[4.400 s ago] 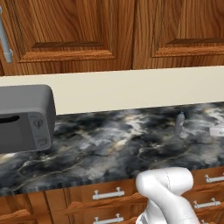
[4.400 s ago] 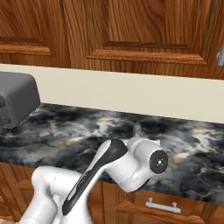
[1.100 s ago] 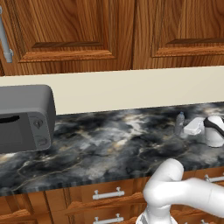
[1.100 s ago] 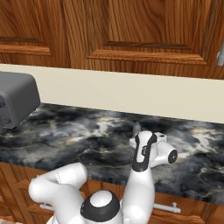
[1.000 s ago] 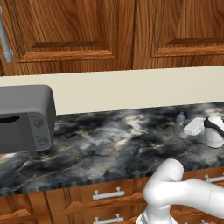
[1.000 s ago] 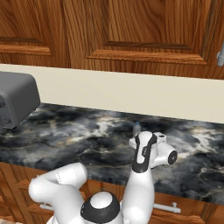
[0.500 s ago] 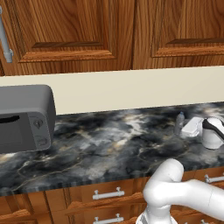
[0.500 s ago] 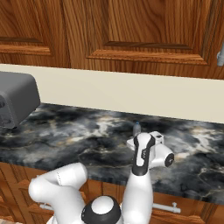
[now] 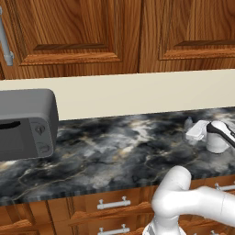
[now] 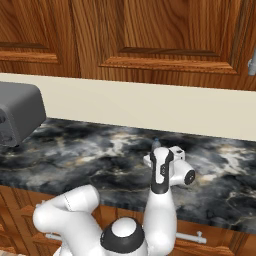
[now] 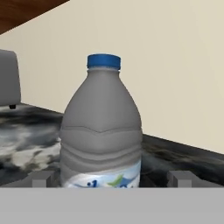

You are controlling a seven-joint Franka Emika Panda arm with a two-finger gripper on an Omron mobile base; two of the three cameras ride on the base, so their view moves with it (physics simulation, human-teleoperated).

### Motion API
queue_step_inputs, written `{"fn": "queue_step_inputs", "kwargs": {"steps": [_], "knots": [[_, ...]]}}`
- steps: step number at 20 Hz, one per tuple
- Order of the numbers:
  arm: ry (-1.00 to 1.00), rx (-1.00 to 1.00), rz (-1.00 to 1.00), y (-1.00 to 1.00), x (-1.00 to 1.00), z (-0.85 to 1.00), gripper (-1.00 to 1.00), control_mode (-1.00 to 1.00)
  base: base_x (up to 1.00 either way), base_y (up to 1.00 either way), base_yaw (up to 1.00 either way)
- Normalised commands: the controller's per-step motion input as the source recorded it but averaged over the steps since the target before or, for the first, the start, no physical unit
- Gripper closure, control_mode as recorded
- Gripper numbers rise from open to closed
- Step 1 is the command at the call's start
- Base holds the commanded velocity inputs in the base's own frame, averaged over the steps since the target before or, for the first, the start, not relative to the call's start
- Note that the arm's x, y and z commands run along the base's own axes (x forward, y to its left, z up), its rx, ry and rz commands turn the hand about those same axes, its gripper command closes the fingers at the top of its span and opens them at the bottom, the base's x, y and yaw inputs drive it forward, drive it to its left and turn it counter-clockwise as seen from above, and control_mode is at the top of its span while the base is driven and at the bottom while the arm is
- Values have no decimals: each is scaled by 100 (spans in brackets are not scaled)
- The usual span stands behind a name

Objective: Take the bottled waters from the counter and place them in the freezer to freeze. Close the freezer door after placing the bottles.

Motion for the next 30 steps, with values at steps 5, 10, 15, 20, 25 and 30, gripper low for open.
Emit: {"fn": "queue_step_inputs", "kwargs": {"steps": [5,10,15,20,25,30], "knots": [[0,0,0,0,0,0,-100,-100,0,0,0],[0,0,0,0,0,1,100,-100,0,0,0],[7,0,0,0,-10,13,100,-100,0,0,0],[-5,-1,3,33,-63,89,100,-100,0,0,0],[-14,-1,13,54,-94,75,100,-100,0,0,0],[-25,-1,23,75,-100,40,100,-100,0,0,0]]}}
